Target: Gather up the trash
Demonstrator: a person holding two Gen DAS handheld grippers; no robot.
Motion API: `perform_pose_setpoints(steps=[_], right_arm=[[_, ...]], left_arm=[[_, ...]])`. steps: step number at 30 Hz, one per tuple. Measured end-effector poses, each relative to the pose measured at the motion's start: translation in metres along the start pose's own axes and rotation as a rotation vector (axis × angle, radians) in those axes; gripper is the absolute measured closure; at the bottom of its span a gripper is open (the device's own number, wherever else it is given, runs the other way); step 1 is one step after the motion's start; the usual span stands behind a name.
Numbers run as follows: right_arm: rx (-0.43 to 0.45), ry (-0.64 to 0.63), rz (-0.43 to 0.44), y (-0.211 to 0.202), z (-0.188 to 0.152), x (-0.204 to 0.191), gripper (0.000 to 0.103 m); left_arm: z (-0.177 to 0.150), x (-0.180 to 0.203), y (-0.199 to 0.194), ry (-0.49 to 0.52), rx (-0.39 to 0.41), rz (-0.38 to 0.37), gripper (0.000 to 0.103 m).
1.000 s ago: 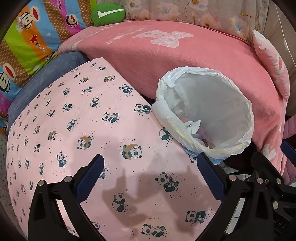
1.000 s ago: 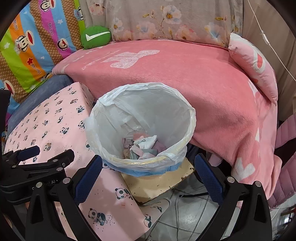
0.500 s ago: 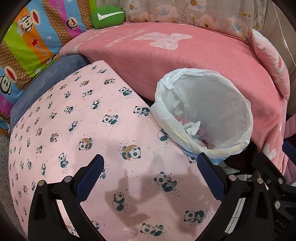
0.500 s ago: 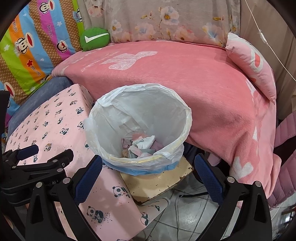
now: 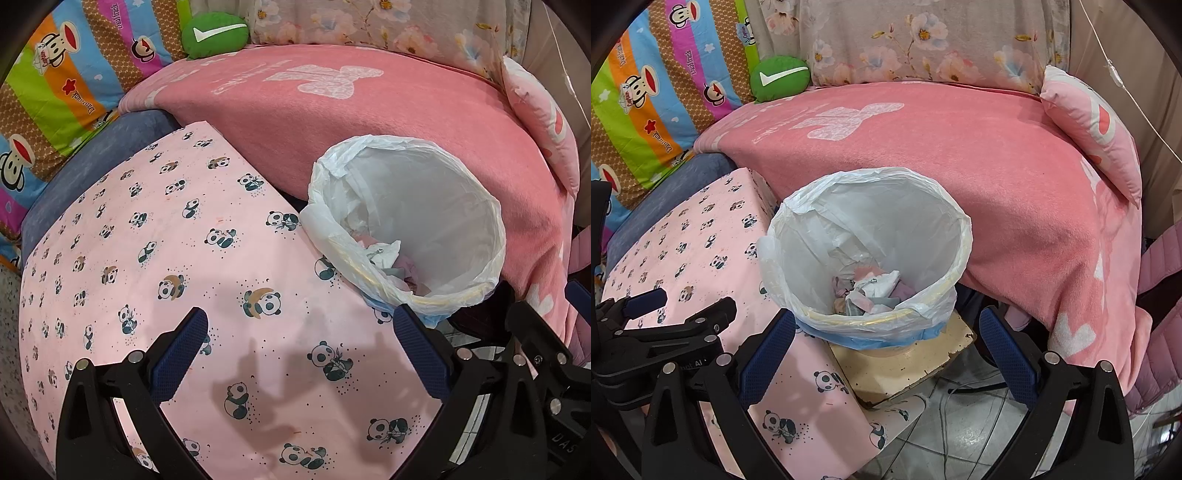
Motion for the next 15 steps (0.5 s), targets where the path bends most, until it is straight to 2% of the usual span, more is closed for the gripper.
perform_pose_setpoints(steps=[15], right_arm=[[0.001,0.000,0.001,0.0002,-0.0003,0.0004,0.005]], left_arm=[[-0.0001,0.0001,-0.0008,-0.001,0.002,0.001,0.007]])
Point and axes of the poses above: each gripper's, at about its wrist camera, not at the fingertips, and y roughly the way its jaws point, x to its right, z to its top, the point moved 4 cm from there along y, roughly the way its jaws point
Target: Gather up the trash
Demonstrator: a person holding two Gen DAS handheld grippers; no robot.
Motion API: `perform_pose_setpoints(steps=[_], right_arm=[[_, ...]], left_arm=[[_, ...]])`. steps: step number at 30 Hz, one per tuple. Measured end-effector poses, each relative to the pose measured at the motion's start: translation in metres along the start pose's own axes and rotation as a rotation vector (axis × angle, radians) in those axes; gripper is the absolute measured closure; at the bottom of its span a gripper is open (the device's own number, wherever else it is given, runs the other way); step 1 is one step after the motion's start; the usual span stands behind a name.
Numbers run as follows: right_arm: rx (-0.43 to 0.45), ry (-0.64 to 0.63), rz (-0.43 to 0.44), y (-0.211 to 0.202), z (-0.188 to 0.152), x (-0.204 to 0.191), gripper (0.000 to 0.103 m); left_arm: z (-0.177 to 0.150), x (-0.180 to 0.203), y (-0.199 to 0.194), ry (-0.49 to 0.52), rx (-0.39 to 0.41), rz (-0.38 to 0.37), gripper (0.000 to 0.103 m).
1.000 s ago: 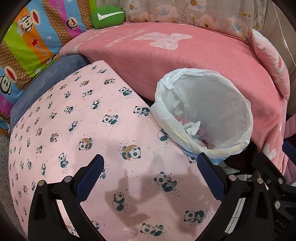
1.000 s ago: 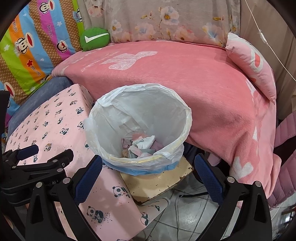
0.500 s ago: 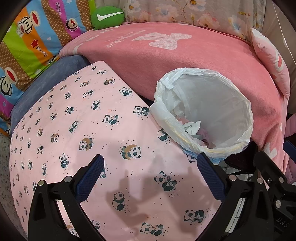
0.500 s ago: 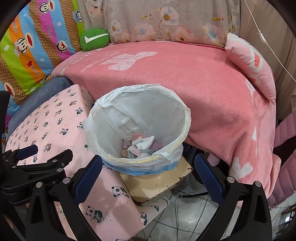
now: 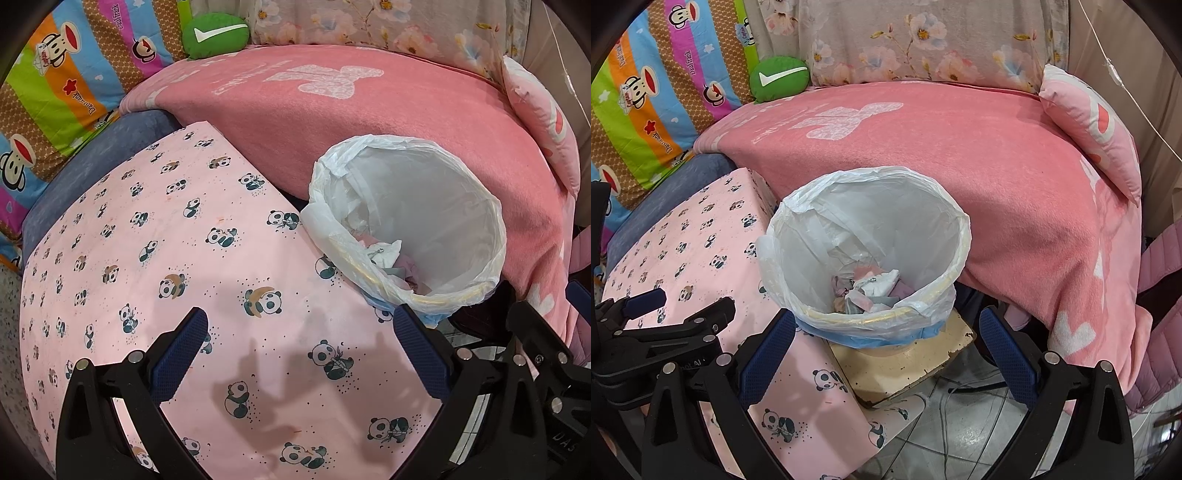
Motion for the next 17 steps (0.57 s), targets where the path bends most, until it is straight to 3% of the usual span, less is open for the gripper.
perform_pose_setpoints(steps=[17], right_arm=[[-0.006,0.000,0.008,-0.0027,-0.0030,-0.0005,0.005]], left_arm=[[0.0017,-0.0059,-0.0013,-0.015,0.019,0.001,0.007]])
Point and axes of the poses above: each gripper's, at about its wrist camera, not at the fingertips, and y roughly the way its jaws point, x to its right, z to its top, the point moved 4 cm from there along y, roughly the way its jaws point
